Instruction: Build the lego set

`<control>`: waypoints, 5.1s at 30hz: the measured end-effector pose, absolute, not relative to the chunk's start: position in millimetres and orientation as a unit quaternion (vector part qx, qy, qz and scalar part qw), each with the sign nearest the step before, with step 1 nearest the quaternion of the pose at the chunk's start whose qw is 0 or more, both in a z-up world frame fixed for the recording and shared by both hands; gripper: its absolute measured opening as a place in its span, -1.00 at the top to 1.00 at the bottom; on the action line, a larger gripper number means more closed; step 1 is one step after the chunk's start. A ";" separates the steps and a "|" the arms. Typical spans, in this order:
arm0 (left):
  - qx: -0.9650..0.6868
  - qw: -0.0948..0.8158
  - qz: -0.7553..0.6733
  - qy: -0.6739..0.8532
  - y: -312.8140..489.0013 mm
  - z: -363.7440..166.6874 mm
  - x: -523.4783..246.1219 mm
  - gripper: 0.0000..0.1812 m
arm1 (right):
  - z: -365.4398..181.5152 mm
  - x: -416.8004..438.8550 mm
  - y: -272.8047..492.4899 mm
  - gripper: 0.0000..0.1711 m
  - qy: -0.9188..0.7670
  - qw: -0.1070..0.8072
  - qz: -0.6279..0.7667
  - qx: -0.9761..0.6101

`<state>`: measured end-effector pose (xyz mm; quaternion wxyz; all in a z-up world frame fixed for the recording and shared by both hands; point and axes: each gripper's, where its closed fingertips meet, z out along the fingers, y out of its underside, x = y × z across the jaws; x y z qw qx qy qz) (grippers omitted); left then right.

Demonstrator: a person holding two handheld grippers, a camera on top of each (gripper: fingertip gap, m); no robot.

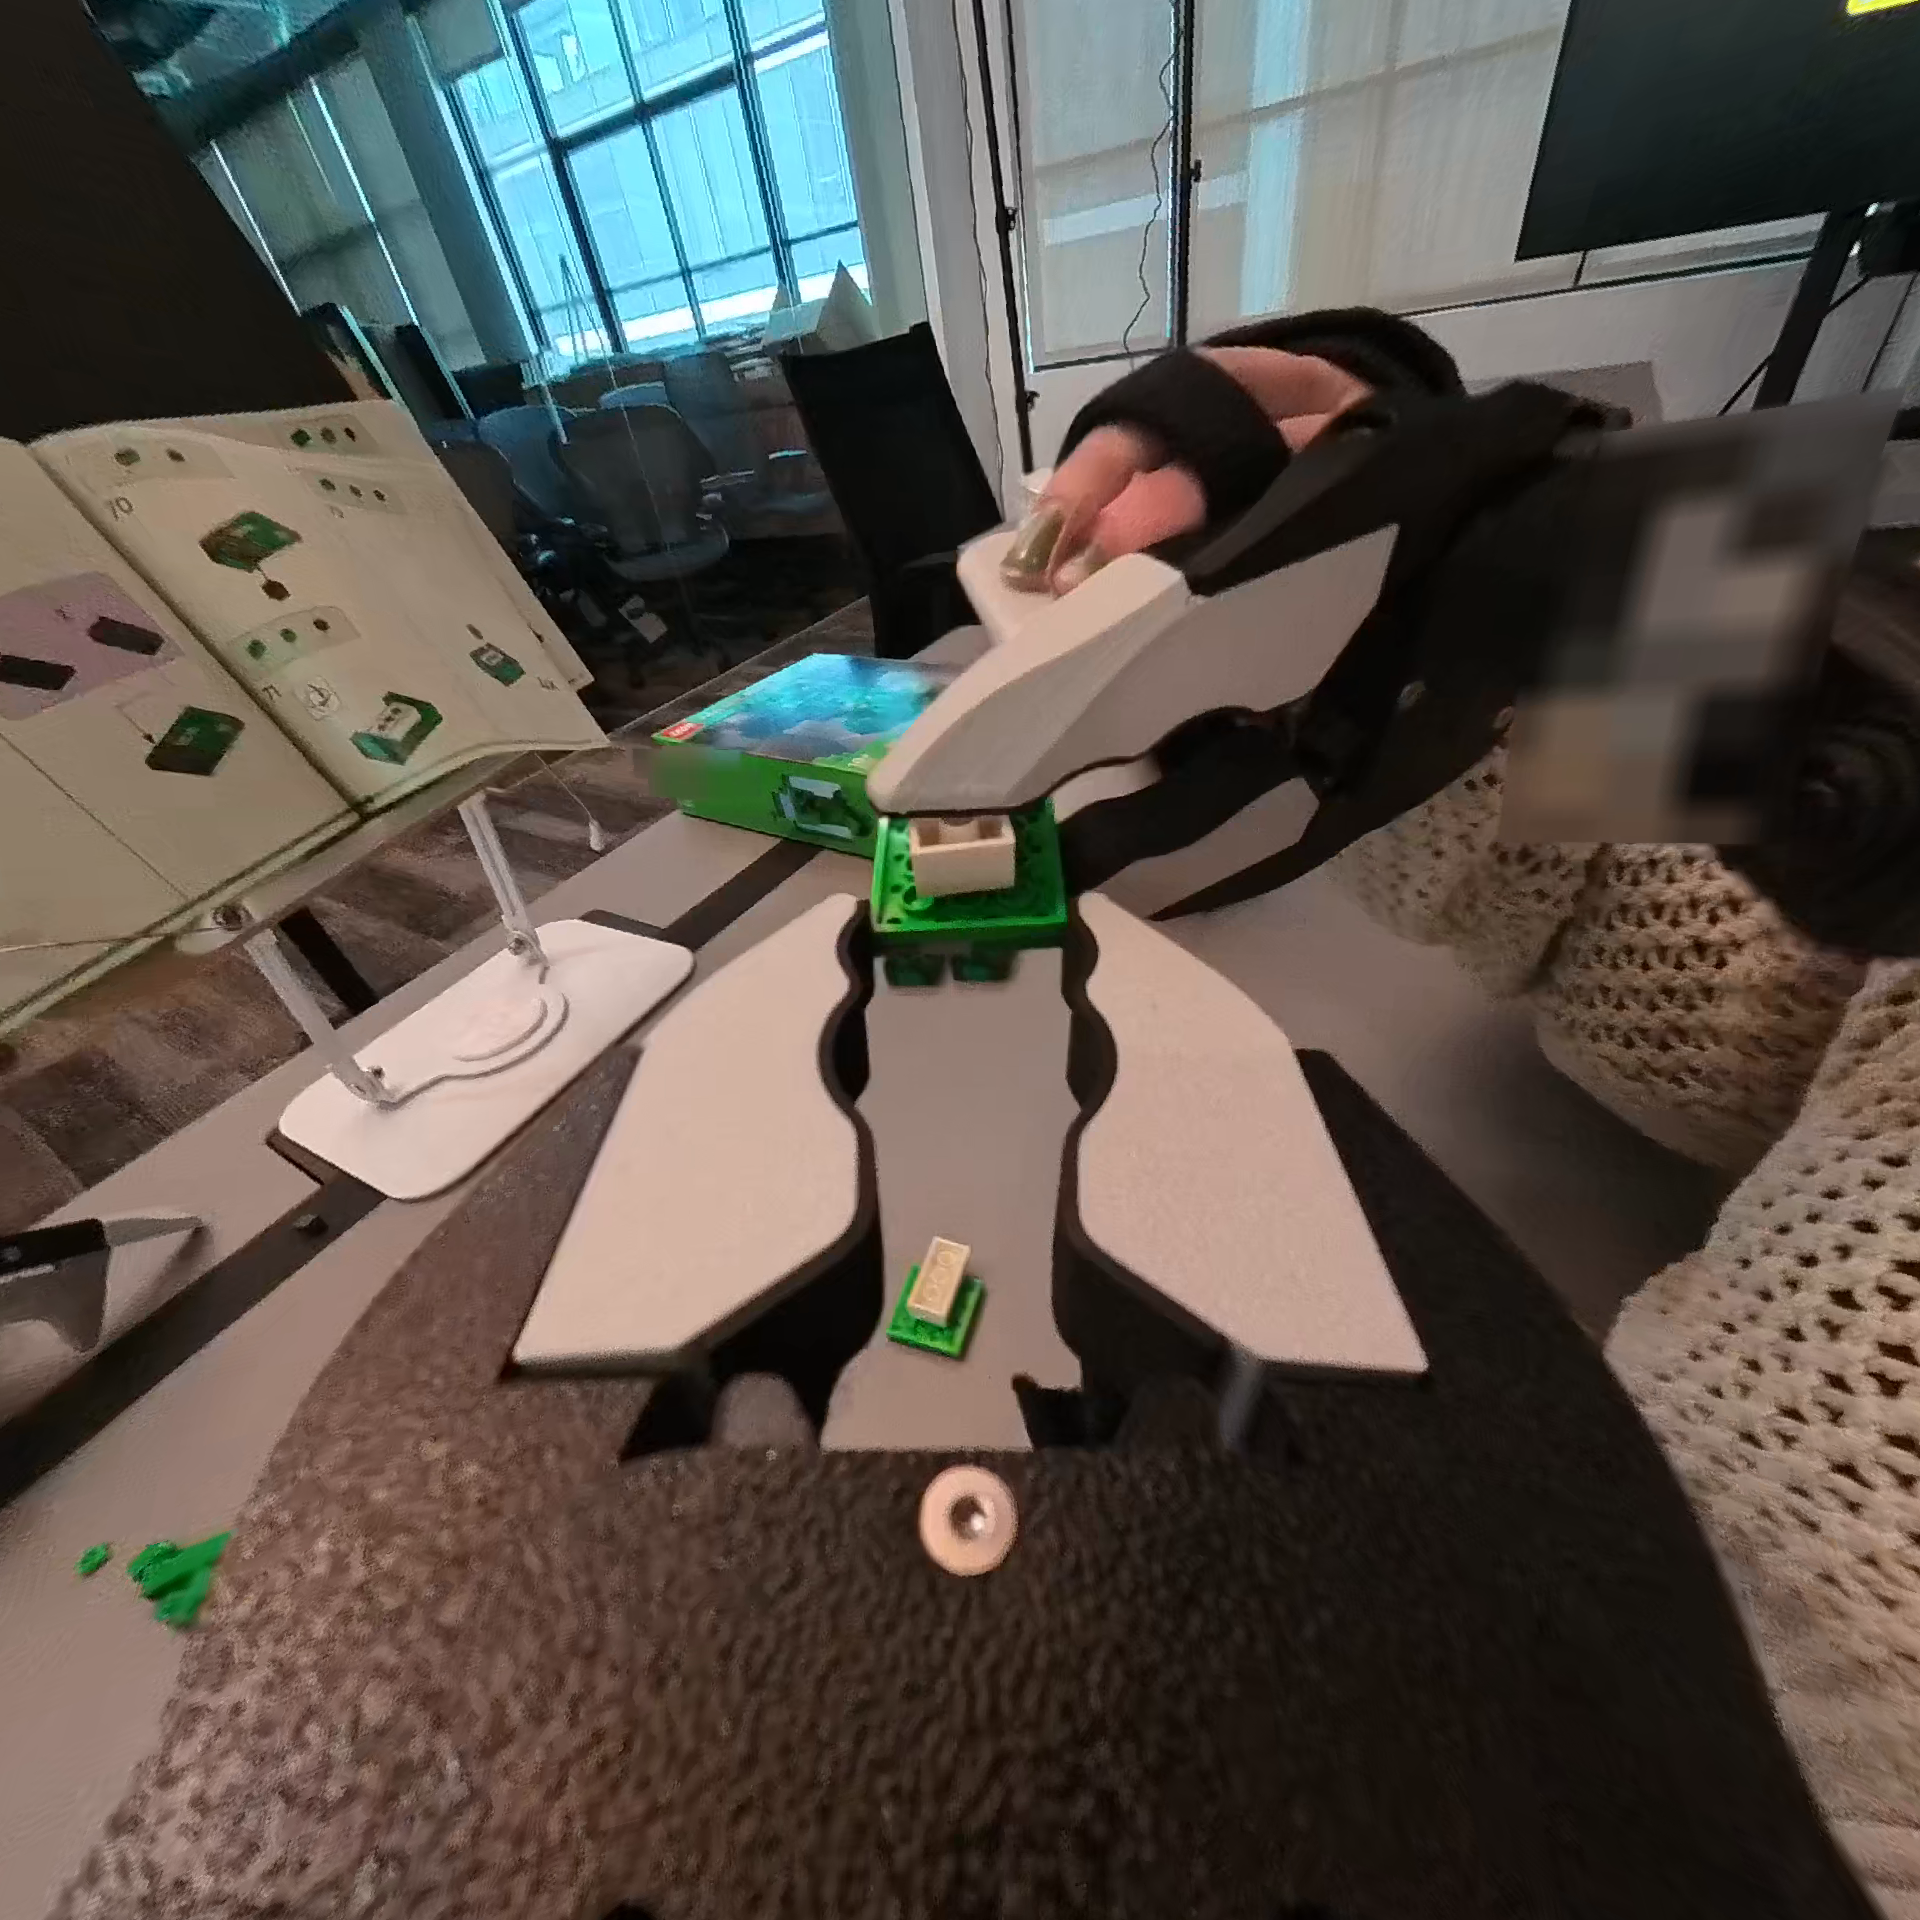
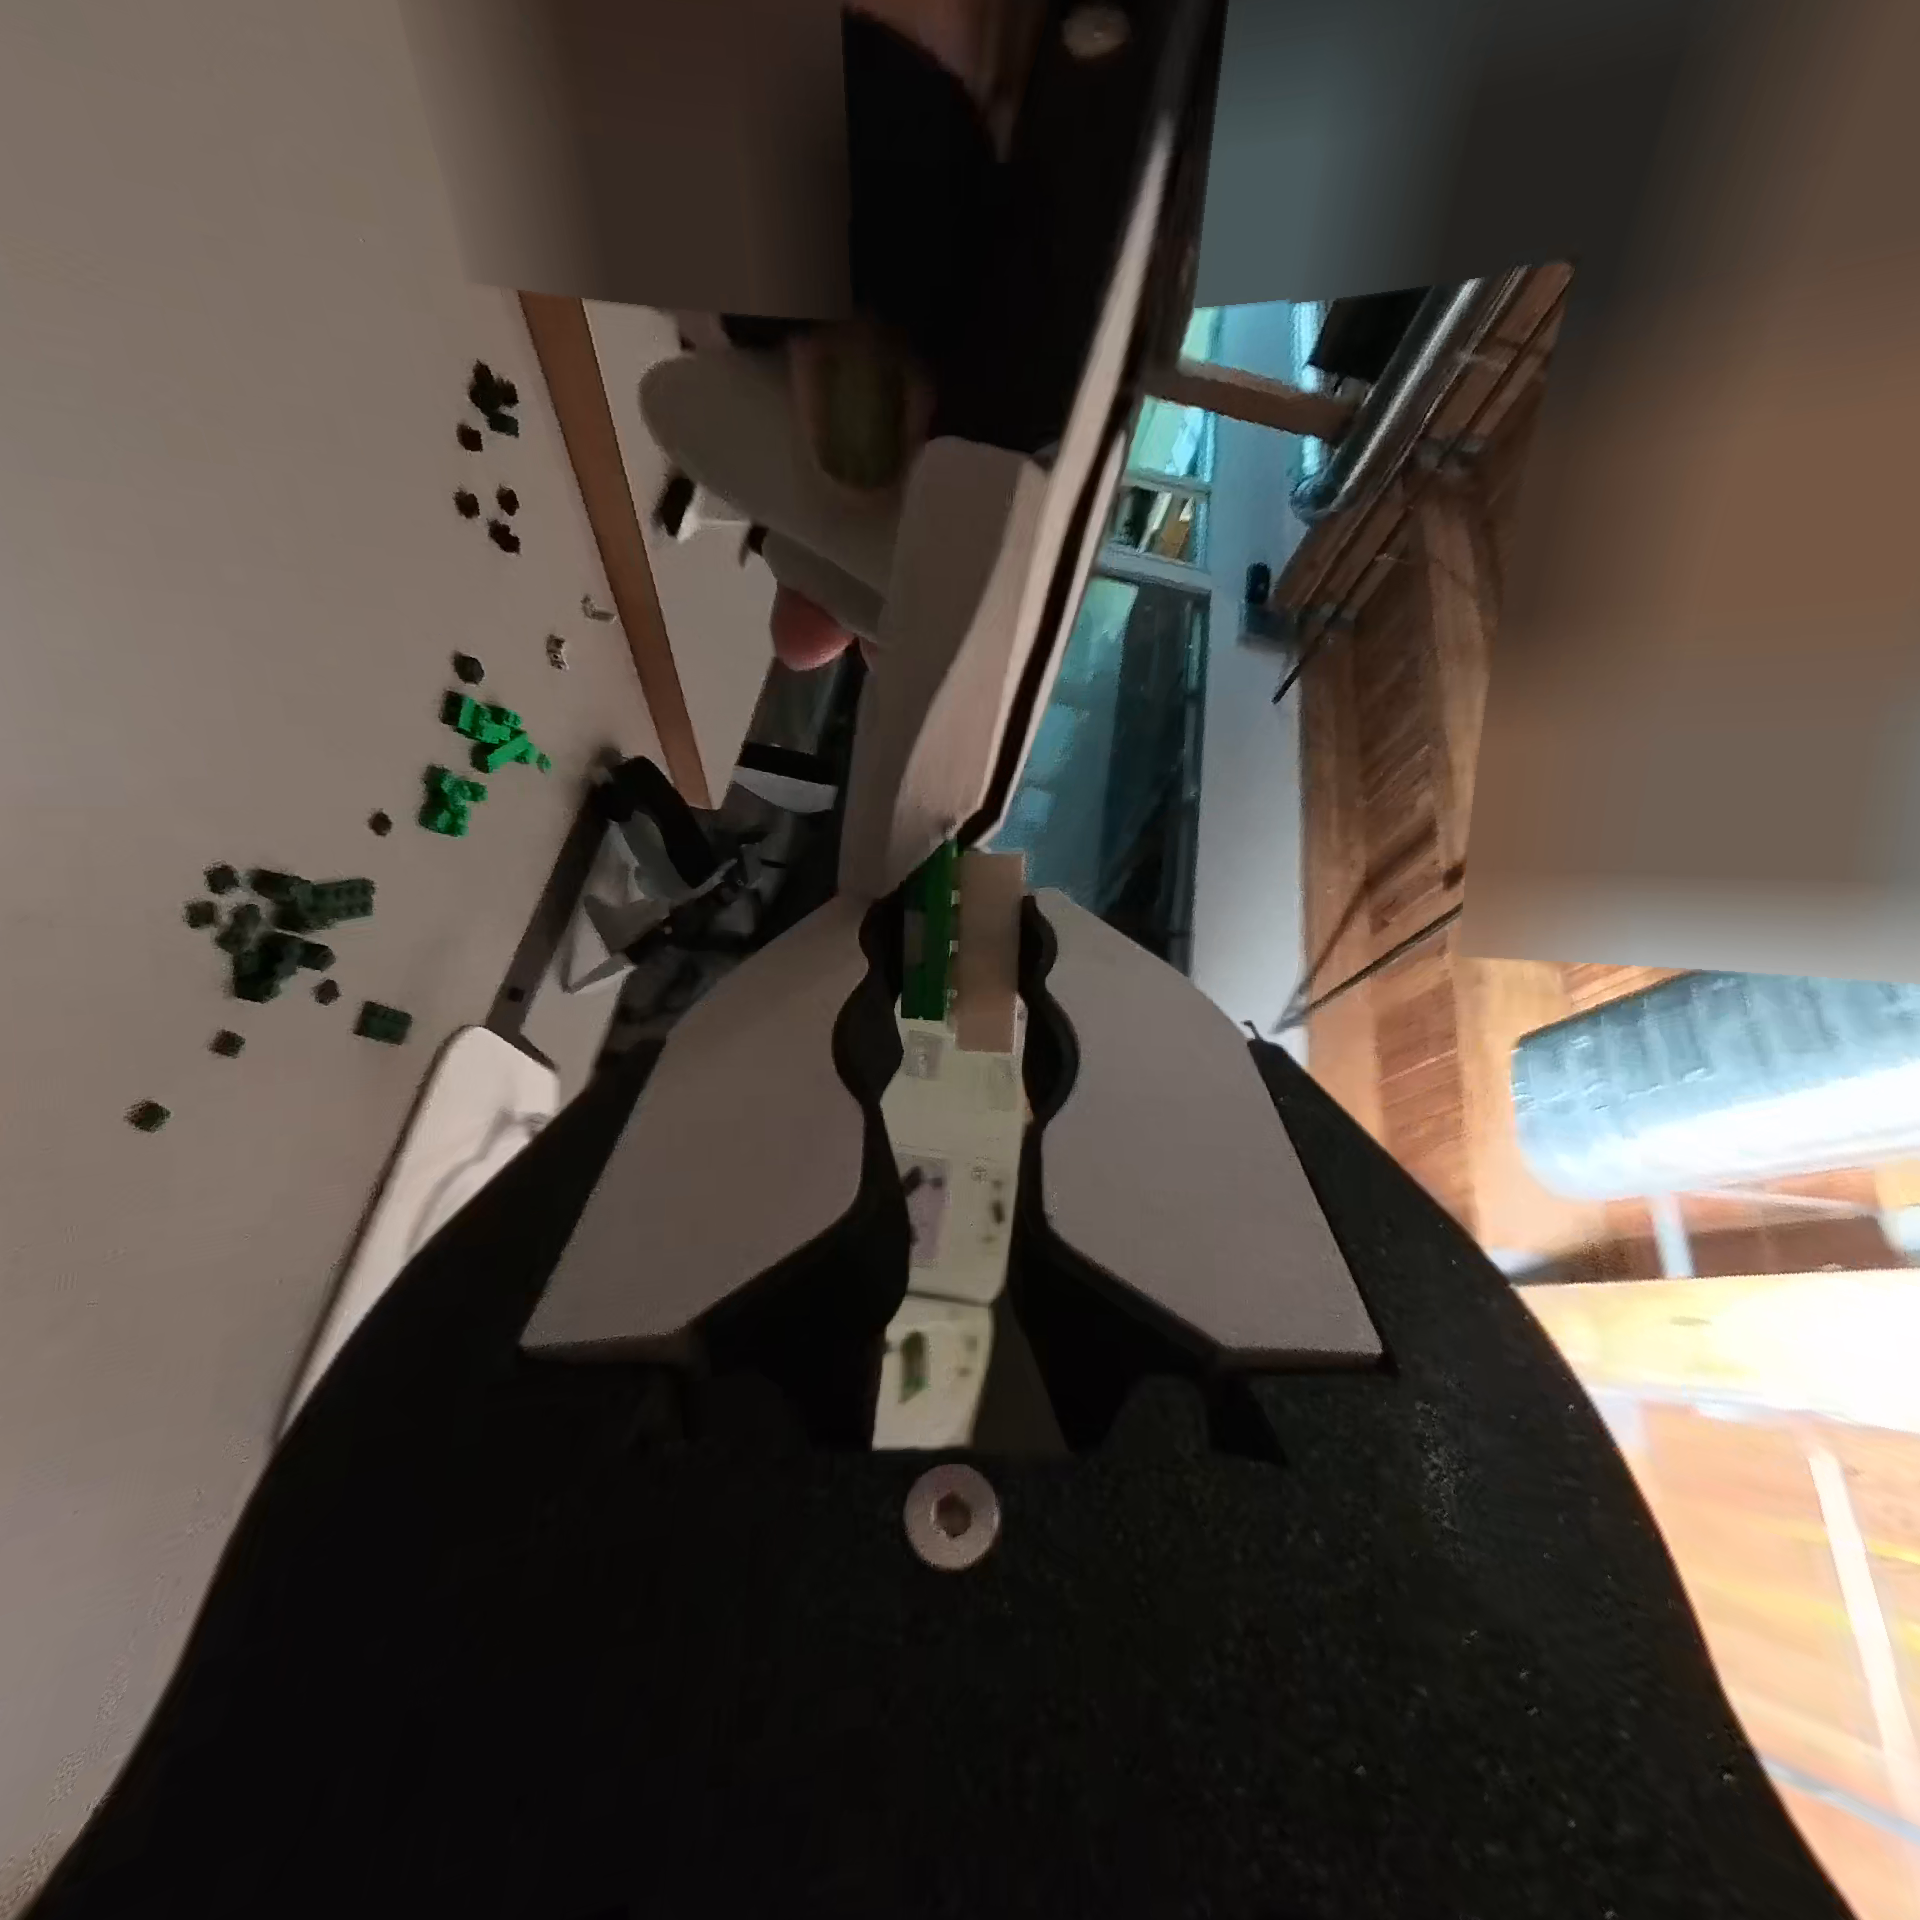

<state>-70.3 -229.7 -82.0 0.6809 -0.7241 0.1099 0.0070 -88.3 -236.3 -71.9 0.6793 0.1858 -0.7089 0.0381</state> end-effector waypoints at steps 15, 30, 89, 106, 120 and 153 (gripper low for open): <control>-0.603 0.610 0.361 0.367 -235.7 -89.6 -69.6 0.70 | -101.4 -90.2 -234.5 0.77 -0.826 0.543 0.127 0.081; -0.589 0.620 0.351 0.381 -238.2 -91.1 -66.9 0.81 | -103.7 -84.8 -240.5 0.74 -0.850 0.491 0.181 0.051; -0.681 0.604 0.284 0.301 -202.7 -190.0 -89.8 0.81 | -201.1 -97.0 -181.6 0.78 -0.863 0.487 0.133 -0.027; -0.690 0.510 0.366 0.360 -202.1 -274.2 -66.5 0.93 | -273.2 -59.7 -146.1 0.78 -0.842 0.427 0.295 -0.150; -0.711 0.415 0.471 0.317 -212.9 -290.8 -97.9 0.93 | -279.3 -76.2 -113.0 1.00 -0.771 0.555 0.252 -0.187; -0.902 0.413 0.101 -0.068 -230.0 -320.6 -83.9 0.64 | -276.6 -72.5 -109.4 1.00 -0.761 0.547 0.285 -0.200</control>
